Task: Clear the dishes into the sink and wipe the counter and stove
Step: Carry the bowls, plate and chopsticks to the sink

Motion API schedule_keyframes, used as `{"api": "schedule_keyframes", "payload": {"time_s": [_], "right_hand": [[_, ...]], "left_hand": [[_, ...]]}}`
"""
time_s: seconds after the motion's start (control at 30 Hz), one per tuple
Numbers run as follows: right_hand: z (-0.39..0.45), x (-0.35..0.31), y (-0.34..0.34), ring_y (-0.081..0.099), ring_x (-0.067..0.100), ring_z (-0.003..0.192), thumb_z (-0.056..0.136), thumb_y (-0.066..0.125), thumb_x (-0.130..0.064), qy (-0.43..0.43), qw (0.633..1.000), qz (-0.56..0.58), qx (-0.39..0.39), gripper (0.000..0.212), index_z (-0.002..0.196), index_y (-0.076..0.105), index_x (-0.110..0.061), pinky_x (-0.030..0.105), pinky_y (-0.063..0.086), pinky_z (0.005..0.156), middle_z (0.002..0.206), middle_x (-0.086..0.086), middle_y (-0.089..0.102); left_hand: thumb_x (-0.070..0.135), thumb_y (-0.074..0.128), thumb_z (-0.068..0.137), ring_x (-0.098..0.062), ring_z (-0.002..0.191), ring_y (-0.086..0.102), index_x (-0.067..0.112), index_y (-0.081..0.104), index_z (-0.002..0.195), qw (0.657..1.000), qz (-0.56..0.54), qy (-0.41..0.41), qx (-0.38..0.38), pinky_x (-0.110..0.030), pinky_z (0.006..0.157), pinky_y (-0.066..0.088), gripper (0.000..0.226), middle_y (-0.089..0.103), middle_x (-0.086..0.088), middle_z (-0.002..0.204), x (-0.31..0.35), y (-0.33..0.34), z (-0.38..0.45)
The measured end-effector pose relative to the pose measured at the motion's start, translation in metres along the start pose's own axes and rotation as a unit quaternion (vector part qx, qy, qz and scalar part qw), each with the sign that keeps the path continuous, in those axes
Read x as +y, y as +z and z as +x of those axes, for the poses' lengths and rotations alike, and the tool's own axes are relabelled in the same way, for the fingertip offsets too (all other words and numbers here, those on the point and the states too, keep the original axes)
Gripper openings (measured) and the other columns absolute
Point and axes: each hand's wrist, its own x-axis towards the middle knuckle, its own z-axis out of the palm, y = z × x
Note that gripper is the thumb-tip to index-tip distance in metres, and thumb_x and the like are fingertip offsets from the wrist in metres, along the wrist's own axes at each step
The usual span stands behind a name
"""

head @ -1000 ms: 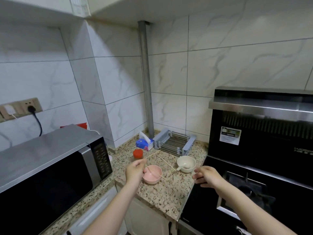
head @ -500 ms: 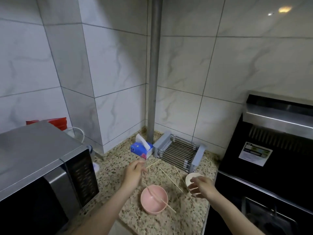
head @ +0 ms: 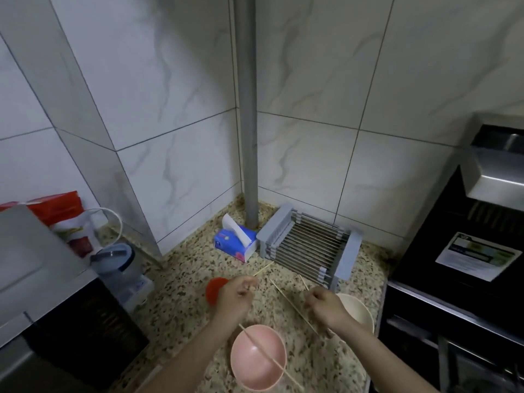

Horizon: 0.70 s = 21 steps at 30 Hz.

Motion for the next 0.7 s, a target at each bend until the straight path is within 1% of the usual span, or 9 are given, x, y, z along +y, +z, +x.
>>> {"api": "schedule_keyframes", "payload": {"time_s": [0.07, 0.17, 0.23, 0.27, 0.33, 0.43, 0.53, 0.6, 0.7], "right_hand": [[0.023, 0.000, 0.002, 0.054, 0.019, 0.076, 0.093, 0.048, -0.023, -0.020, 0.999, -0.047, -0.017, 0.019, 0.079, 0.056, -0.013, 0.028, 0.036, 0.064, 0.081, 0.007, 0.060], [0.050, 0.000, 0.007, 0.058, 0.027, 0.086, 0.093, 0.045, -0.023, -0.023, 0.989, -0.140, -0.051, 0.018, 0.079, 0.053, -0.014, 0.027, 0.036, 0.066, 0.082, 0.008, 0.056], [0.066, 0.003, 0.013, 0.059, 0.026, 0.099, 0.093, 0.043, -0.022, -0.019, 0.973, -0.216, -0.075, 0.020, 0.097, 0.061, -0.012, 0.028, 0.041, 0.074, 0.101, 0.011, 0.062], [0.071, 0.004, 0.015, 0.059, 0.027, 0.106, 0.094, 0.042, -0.022, -0.016, 0.964, -0.252, -0.084, 0.026, 0.108, 0.061, -0.010, 0.029, 0.045, 0.080, 0.112, 0.012, 0.062], [0.082, 0.005, 0.024, 0.057, 0.028, 0.115, 0.095, 0.041, -0.017, 0.000, 0.949, -0.298, -0.105, 0.031, 0.119, 0.058, -0.005, 0.031, 0.046, 0.090, 0.124, 0.013, 0.059], [0.091, 0.005, 0.038, 0.056, 0.029, 0.118, 0.095, 0.040, -0.009, 0.013, 0.935, -0.336, -0.115, 0.032, 0.121, 0.057, -0.001, 0.033, 0.046, 0.093, 0.126, 0.016, 0.057], [0.099, 0.010, 0.050, 0.054, 0.028, 0.121, 0.096, 0.037, -0.009, 0.016, 0.929, -0.357, -0.098, 0.035, 0.124, 0.056, -0.004, 0.034, 0.045, 0.096, 0.129, 0.014, 0.057], [0.101, 0.012, 0.056, 0.054, 0.027, 0.122, 0.096, 0.036, -0.008, 0.017, 0.923, -0.374, -0.092, 0.035, 0.124, 0.057, -0.005, 0.035, 0.045, 0.097, 0.130, 0.013, 0.057], [0.104, 0.014, 0.060, 0.057, 0.027, 0.119, 0.095, 0.039, -0.009, 0.013, 0.912, -0.397, -0.102, 0.032, 0.121, 0.059, -0.006, 0.035, 0.047, 0.094, 0.127, 0.012, 0.059]], "left_hand": [[-0.002, 0.055, 0.088, 0.002, 0.066, 0.060, 0.028, 0.063, 0.079, 1.000, 0.012, 0.005, -0.007, -0.010, 0.054, 0.046, 0.032, 0.064, 0.010, 0.082, 0.002, 0.005, 0.012], [0.014, 0.059, 0.090, 0.002, 0.063, 0.056, 0.023, 0.064, 0.076, 0.999, 0.028, 0.022, -0.012, -0.008, 0.057, 0.042, 0.018, 0.061, 0.002, 0.075, 0.005, 0.009, 0.025], [0.014, 0.059, 0.090, 0.004, 0.068, 0.056, 0.025, 0.063, 0.076, 0.998, 0.041, 0.028, -0.024, -0.006, 0.063, 0.042, 0.019, 0.060, 0.005, 0.075, 0.004, 0.014, 0.031], [0.014, 0.059, 0.090, 0.004, 0.070, 0.056, 0.027, 0.062, 0.076, 0.998, 0.048, 0.033, -0.029, -0.006, 0.064, 0.042, 0.020, 0.059, 0.007, 0.076, 0.003, 0.015, 0.033], [0.015, 0.059, 0.091, 0.002, 0.073, 0.058, 0.024, 0.067, 0.085, 0.997, 0.061, 0.033, -0.040, -0.006, 0.066, 0.042, 0.014, 0.062, 0.009, 0.081, -0.003, 0.017, 0.036], [0.016, 0.059, 0.090, 0.009, 0.080, 0.059, 0.015, 0.070, 0.099, 0.995, 0.082, 0.037, -0.053, -0.004, 0.066, 0.043, 0.014, 0.064, 0.014, 0.090, -0.013, 0.017, 0.035], [0.018, 0.062, 0.088, 0.010, 0.082, 0.059, 0.025, 0.069, 0.096, 0.989, 0.110, 0.059, -0.073, -0.007, 0.068, 0.043, 0.013, 0.064, 0.016, 0.091, -0.024, 0.016, 0.031], [0.030, 0.060, 0.086, 0.006, 0.086, 0.059, 0.035, 0.067, 0.096, 0.984, 0.132, 0.065, -0.103, -0.012, 0.073, 0.047, 0.014, 0.063, 0.017, 0.097, -0.031, 0.013, 0.027], [0.046, 0.050, 0.081, 0.007, 0.089, 0.056, 0.033, 0.068, 0.094, 0.969, 0.185, 0.100, -0.131, -0.017, 0.077, 0.047, 0.026, 0.057, 0.025, 0.092, -0.039, 0.009, 0.018]]}}
